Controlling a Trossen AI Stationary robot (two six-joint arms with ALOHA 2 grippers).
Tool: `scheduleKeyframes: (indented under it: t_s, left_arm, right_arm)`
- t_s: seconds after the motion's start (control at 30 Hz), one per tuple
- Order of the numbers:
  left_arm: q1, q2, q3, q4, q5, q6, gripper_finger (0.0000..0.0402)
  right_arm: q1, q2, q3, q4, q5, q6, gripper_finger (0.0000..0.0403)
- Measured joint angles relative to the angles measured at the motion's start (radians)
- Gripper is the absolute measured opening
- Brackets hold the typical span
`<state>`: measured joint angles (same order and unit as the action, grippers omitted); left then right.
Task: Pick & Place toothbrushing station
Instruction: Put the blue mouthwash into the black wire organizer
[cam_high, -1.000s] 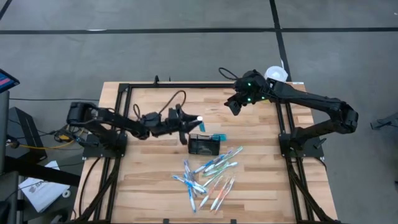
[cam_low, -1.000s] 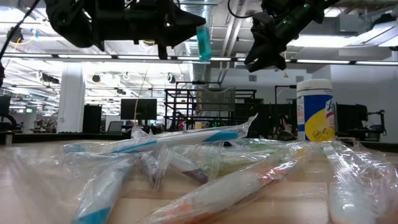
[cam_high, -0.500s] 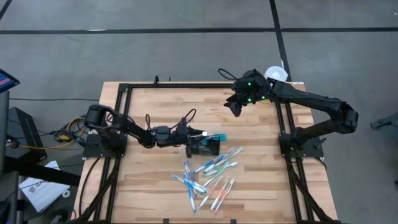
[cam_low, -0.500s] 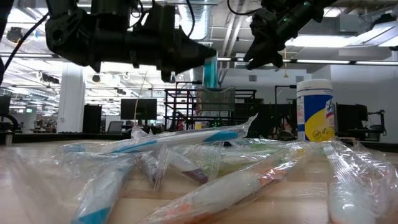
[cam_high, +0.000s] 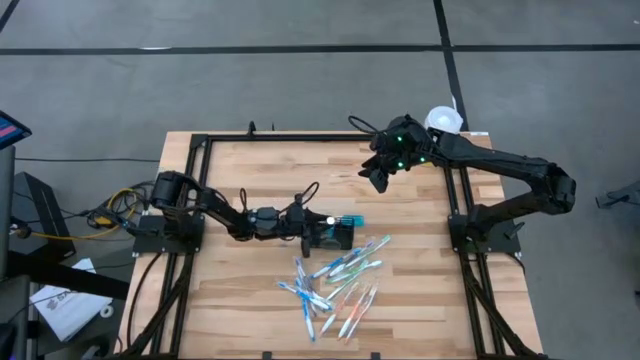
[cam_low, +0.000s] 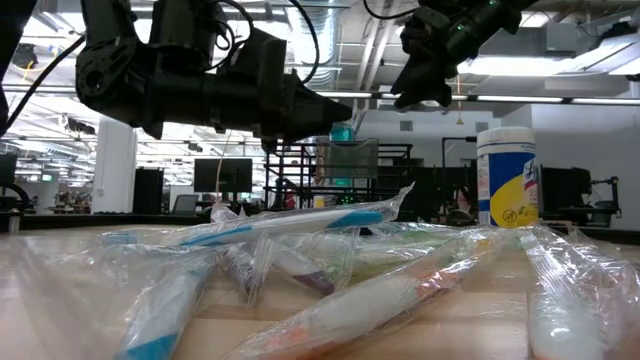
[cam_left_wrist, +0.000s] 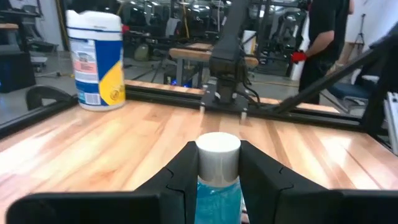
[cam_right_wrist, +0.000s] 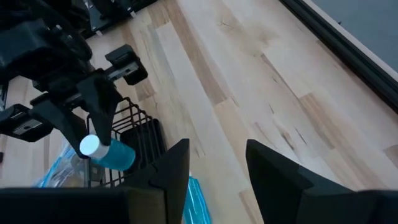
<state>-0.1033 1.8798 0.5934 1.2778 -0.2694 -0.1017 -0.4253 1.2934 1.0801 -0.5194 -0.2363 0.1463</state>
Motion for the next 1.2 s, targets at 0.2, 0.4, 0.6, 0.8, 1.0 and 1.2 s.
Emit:
scheduleKeyframes:
  t_s: [0.2,0.4,0.6,0.8,1.0,1.2]
  left_arm:
    - [-0.003,0.002,0.000,-0.003,0.013,0.000,0.0081]
    - [-0.002,0.001,0.000,-0.021,0.013,0.000,0.0117]
    - [-0.002,0.001,0.000,-0.020,0.013,0.000,0.0161]
    - [-0.002,0.001,0.000,-0.019,0.013,0.000,0.0154]
    - [-0.002,0.001,0.000,0.018,0.012,0.000,0.0139]
    - [0.005,-0.043,0.010,0.055,0.012,-0.003,0.0135]
  right_arm:
    - [0.000,0.000,0.000,0.001,0.000,0.000,0.0147]
    - [0.006,0.000,0.000,0.003,-0.001,0.000,0.0141]
    - [0.027,0.000,0.000,0.003,-0.002,0.001,0.0139]
    - [0.033,0.000,0.000,0.003,-0.002,0.001,0.0141]
    - [0.033,0.000,0.000,0.003,-0.002,0.001,0.0137]
    - [0.033,0.000,0.000,0.056,-0.002,0.004,0.0141]
